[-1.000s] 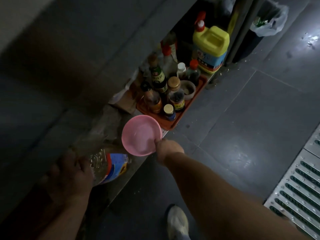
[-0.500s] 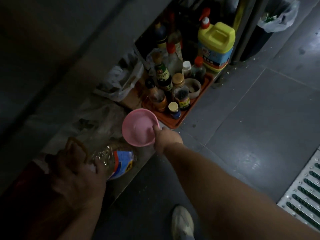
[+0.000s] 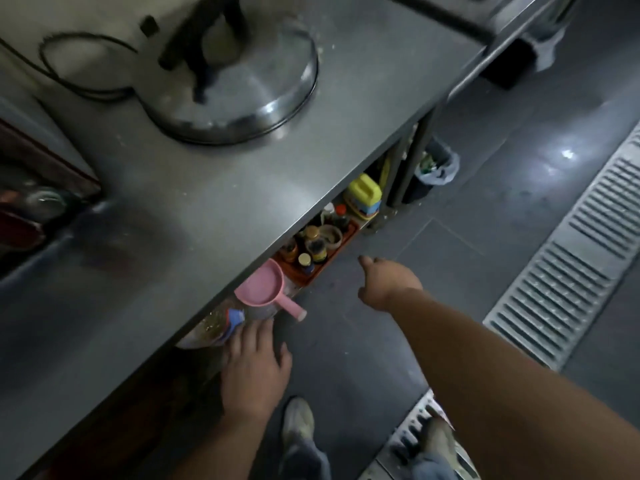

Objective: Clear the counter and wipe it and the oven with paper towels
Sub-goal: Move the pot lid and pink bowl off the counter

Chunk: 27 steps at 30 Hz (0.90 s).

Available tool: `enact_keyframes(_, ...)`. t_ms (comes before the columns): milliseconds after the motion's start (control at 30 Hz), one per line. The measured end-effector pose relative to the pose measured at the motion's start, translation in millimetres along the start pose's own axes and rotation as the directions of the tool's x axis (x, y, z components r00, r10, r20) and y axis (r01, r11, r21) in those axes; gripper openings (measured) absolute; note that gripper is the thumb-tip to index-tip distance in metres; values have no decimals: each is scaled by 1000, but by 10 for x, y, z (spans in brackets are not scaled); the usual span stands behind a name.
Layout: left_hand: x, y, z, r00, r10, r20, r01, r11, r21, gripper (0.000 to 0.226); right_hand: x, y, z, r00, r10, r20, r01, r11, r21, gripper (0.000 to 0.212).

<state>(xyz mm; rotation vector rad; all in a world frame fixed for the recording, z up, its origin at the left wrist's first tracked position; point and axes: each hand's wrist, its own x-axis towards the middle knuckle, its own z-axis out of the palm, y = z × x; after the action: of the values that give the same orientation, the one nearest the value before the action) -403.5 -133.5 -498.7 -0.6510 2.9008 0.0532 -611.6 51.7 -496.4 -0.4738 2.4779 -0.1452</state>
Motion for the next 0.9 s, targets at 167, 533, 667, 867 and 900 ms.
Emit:
enact_keyframes(167, 81, 611, -1207, 985, 151, 80, -145, 986, -84, 47, -732, 188, -1253, 996, -18, -86, 15, 999, -40, 65)
enact_keyframes(533, 346, 1340, -3391, 967, 239, -85, -242, 970, -29, 53, -1965, 381, -3060, 980, -140, -143, 133, 989, -57, 68)
enact_keyframes(667, 168, 1448, -3647, 978, 189, -87, -191, 981, -17, 55, -2195, 581, -3239, 972, -170, -164, 170, 985, -16, 65)
enact_keyframes(867, -123, 1518, -3675, 993, 120, -11, -120, 992, 30, 55, -2308, 871, -3250, 977, -189, -104, 189, 982, -2, 63)
enact_keyframes(900, -148, 1523, -3668, 993, 117, -3, -117, 993, 33, 55, -2303, 900, -3247, 977, -188, -96, 188, 982, -11, 62)
